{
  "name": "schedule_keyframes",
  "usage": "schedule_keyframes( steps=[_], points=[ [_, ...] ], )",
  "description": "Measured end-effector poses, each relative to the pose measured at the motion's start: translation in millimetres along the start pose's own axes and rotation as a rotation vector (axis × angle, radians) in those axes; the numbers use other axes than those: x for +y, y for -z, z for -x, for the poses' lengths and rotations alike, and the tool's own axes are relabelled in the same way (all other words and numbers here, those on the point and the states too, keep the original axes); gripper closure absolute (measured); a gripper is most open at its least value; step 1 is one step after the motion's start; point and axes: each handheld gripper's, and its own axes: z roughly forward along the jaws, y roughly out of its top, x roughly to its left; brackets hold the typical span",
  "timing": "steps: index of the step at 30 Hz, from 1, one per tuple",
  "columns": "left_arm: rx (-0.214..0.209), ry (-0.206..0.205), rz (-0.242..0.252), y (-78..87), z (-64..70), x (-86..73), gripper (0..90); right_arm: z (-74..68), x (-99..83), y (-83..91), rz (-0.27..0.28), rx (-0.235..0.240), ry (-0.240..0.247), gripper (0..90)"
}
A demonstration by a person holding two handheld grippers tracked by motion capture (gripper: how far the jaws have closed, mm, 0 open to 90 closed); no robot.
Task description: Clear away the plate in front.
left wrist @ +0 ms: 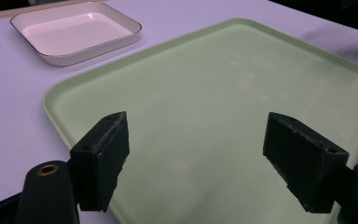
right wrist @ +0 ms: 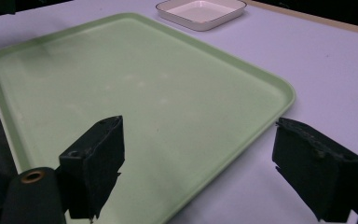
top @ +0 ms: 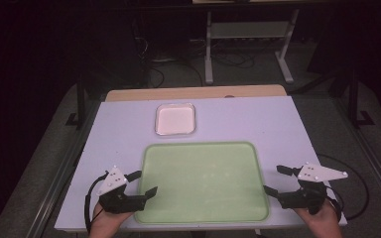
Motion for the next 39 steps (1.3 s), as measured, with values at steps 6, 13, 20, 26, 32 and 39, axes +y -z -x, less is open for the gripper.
schedule_keyframes(
  steps=[6, 13, 20, 26, 32, 39],
  points=[
    [-0.007, 0.008, -0.003, -3.5, -1.6, 0.4, 22.4, 1.8, -2.5, 6.1, 0.007, -0.014, -0.01, 15.8],
    [-0.011, 0.009, -0.01, -4.7, -3.9, 4.3, 23.3, 2.7, -2.0, 6.2, 0.012, -0.017, -0.013, 15.8],
    [-0.026, 0.017, -0.001, -6.9, -8.2, 14.6, 23.8, 4.1, -1.6, 5.8, 0.011, -0.021, -0.018, 15.6],
    [-0.022, 0.0, 0.018, -9.3, -7.4, 24.1, 23.1, 4.0, -0.8, 5.2, 0.017, -0.02, -0.015, 15.4],
    [-0.015, -0.002, 0.023, -9.8, -8.4, 27.9, 22.8, 4.9, -1.1, 6.9, 0.021, -0.022, -0.02, 15.2],
    [-0.006, -0.008, 0.04, -9.4, -9.0, 31.2, 22.3, 4.2, 1.1, 9.0, 0.042, -0.03, -0.015, 14.9]
  ],
)
